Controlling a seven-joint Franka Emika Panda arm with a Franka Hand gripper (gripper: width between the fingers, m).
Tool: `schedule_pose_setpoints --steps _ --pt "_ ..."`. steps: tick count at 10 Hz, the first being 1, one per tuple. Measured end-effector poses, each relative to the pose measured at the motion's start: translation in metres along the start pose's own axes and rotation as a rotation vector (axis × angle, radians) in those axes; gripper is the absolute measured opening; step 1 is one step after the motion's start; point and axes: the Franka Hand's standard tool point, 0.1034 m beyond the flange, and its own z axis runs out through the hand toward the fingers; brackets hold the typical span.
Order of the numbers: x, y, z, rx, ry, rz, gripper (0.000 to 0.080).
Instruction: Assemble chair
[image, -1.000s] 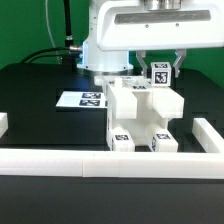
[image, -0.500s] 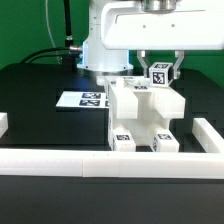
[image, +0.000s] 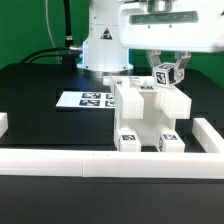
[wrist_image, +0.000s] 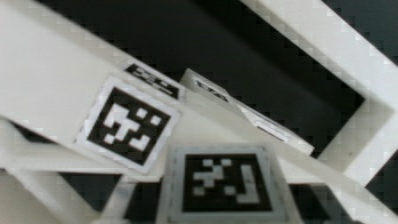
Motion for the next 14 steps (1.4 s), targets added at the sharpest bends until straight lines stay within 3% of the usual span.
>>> schedule_pose_setpoints --steps 4,6,7,14 --pt "-0.0001 -0.0024 0.0 0.006 0.003 0.02 0.0271" --pt "-0.0009 -0.0044 -0.0016 0.004 -0.002 -0.046 0.0592" --pt "-0.002 -0.0051 -0.0016 0.003 -0.001 -0.155 0.0632" --pt "-0.0016 -0.005 -0.0018 0.003 0.002 -0.859 0.0649"
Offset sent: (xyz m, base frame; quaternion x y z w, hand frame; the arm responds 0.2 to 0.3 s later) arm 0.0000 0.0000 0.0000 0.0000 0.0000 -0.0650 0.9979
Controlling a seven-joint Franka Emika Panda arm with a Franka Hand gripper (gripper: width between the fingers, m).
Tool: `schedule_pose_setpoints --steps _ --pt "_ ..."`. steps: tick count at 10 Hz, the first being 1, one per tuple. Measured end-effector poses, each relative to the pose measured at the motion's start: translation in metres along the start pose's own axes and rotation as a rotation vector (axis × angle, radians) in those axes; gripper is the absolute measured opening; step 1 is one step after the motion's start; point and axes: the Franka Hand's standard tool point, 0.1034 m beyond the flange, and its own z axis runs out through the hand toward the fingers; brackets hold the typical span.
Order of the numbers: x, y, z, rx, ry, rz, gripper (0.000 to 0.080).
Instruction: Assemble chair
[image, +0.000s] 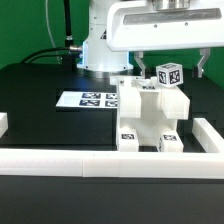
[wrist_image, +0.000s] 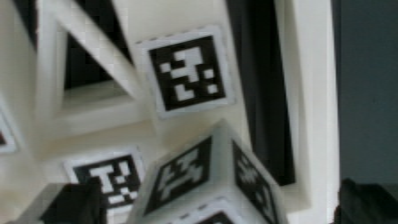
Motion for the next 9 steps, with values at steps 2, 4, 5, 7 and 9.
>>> schedule_pose_setpoints --steps 2,4,5,7,9 --pt "0.0 0.0 0.0 -0.001 0.0 -0.174 0.0649" --pt "0.0 0.0004 0.0 -0.008 -0.001 -0.315 0.0649" --pt "0.0001 0.0009 0.0 -0.01 -0.001 -0.369 0.0649" --pt "-0.0001 0.0012 0.0006 -0.01 -0.002 -0.356 0.0386" --pt "-0.0002 0.0013 0.0008 -0.01 -0.003 -0.332 0.0269"
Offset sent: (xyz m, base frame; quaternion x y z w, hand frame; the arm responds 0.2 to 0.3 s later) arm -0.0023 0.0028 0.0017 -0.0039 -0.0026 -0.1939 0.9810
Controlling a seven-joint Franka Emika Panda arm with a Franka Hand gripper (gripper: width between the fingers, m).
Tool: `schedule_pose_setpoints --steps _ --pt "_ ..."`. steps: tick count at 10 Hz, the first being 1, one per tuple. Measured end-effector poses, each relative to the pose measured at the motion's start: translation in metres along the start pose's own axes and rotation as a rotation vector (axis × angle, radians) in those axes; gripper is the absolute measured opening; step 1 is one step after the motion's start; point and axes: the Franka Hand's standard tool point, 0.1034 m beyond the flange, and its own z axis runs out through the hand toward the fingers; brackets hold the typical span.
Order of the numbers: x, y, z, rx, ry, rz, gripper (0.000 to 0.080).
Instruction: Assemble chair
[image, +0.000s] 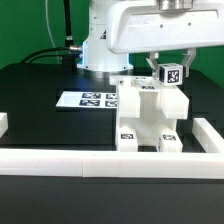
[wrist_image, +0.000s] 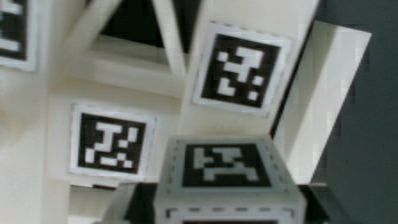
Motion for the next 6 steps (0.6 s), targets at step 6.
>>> schedule_pose_setpoints --steps 6 --pt "-0.0001 -0.0003 0.0004 0.002 0.0 0.343 0.0269"
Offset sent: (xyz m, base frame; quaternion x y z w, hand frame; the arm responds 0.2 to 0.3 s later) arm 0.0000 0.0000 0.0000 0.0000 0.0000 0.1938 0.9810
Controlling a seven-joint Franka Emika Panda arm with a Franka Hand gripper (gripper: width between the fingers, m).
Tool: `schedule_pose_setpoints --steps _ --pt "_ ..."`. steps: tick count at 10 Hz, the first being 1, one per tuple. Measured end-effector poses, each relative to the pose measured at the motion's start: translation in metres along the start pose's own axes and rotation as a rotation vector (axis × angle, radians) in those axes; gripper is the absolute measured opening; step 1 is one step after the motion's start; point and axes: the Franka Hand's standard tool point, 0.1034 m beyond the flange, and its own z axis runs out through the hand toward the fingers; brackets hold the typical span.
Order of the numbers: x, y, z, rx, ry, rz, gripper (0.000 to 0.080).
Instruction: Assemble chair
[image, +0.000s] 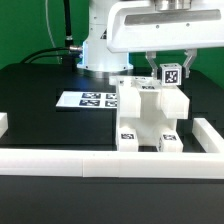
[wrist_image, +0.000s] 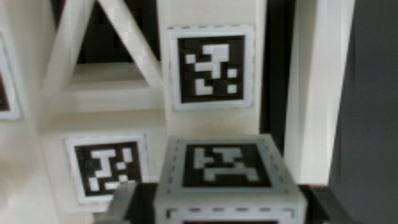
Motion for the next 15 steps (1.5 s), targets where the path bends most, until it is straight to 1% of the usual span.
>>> schedule_pose_setpoints --steps 4,5,7,9,10,12,13,14,15 --pt "0.001 0.0 0.001 0.001 -0.003 0.356 0.0269" --pt "0.002 -0.001 0.001 0.005 -0.004 0.43 0.0271" --pt "0.003 -0.006 0.002 0.009 -0.004 0.675 0.0271" --pt "0.004 -0.01 0.003 0.01 -0.006 0.858 0.0271" --pt "0.004 -0.01 0.003 0.011 -0.006 0.922 0.0271" --pt "0.003 -0.01 0.003 0.013 -0.007 0.908 0.0271" --pt "0.003 -0.01 0.003 0.013 -0.007 0.875 0.0485" --pt "0.003 -0.011 0.003 0.013 -0.007 0.849 0.0485" --pt "0.003 -0.012 0.003 0.013 -0.007 0.766 0.0618"
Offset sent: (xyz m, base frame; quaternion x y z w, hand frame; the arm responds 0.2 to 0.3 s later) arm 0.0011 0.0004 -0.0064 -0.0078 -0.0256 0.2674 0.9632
